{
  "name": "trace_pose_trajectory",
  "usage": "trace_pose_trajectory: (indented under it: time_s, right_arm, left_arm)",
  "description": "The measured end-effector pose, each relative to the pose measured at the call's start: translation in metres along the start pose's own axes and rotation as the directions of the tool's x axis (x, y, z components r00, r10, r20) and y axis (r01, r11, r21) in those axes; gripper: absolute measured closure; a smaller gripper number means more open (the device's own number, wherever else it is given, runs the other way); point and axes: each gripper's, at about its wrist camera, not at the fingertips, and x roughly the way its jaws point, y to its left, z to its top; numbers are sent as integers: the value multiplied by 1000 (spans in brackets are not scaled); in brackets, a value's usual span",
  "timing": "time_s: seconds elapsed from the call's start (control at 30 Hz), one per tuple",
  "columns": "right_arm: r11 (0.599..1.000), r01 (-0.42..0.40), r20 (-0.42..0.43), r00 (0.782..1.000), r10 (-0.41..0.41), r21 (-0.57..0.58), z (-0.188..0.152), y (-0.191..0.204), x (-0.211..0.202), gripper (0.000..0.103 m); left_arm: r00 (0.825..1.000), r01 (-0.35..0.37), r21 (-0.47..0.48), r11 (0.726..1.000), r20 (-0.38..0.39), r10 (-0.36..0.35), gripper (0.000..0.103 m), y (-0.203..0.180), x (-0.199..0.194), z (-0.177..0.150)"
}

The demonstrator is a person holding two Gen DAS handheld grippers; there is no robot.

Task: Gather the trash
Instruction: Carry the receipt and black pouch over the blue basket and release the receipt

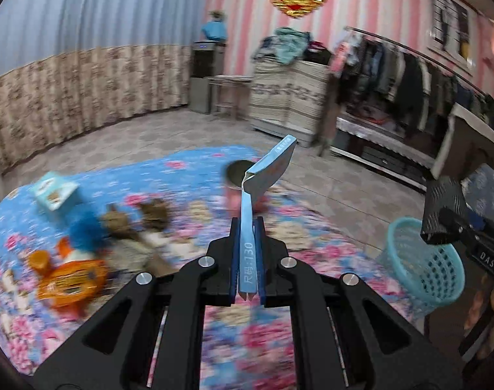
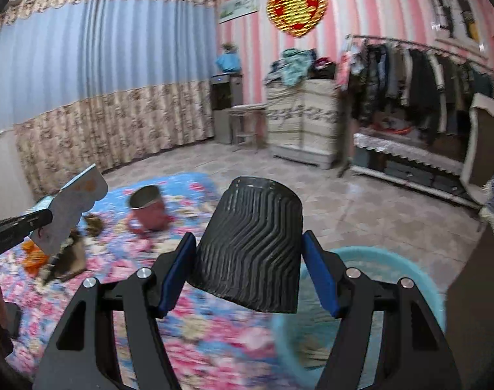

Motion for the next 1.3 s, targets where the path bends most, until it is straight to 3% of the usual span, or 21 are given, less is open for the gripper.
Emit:
trace_pose_trajectory:
  time_s: [0.27, 0.4, 0.53, 0.7, 0.8, 0.97, 1.03, 1.1, 1.17, 1.27, 1.3]
  right_arm:
    - [989, 148, 12, 989, -148, 20, -4, -63, -12, 37]
    - [978, 193, -12, 981, -192, 83, -10, -103, -11, 37]
    - [962, 247, -14, 969, -247, 118, -13, -134, -17, 37]
    - [942, 300, -18, 953, -301, 151, -16, -166, -24, 37]
    - [935, 319, -25, 948, -319, 159, -22, -178, -26, 37]
    - [927, 330, -44, 944, -328, 176, -30, -189, -22, 37]
    - [925, 331, -49, 943, -328, 186, -32, -191, -20, 37]
    - [924, 333, -54, 943, -329, 189, -32, -193, -18, 37]
    - [924, 336, -58, 942, -331, 186, -33, -192, -16, 37]
    - [922, 340, -61, 940, -335, 183, -38, -191, -17, 37]
    - [922, 341, -62, 940, -335, 185, -39, -190, -16, 37]
  left_arm:
    - [985, 173, 149, 974, -26, -170, 96, -104, 30, 8]
    - [964, 264, 274, 925, -53, -259, 96, -169, 39, 0]
    - [946, 321, 339, 884, -69, -317, 96, -211, 45, -13]
    - [914, 405, 275, 872, -124, -385, 96, -246, 65, -22]
    - [912, 409, 270, 871, -140, -385, 96, -265, 78, -26]
    - [890, 448, 252, 858, -213, -402, 96, -275, 100, -36]
    - [893, 442, 265, 857, -223, -391, 95, -280, 105, -41]
    - [897, 433, 274, 859, -225, -380, 88, -282, 106, -42]
    - [909, 411, 267, 872, -200, -367, 56, -278, 104, -39]
    - [925, 377, 248, 893, -154, -348, 32, -265, 97, -26]
    - [932, 360, 240, 902, -134, -337, 28, -260, 94, -21]
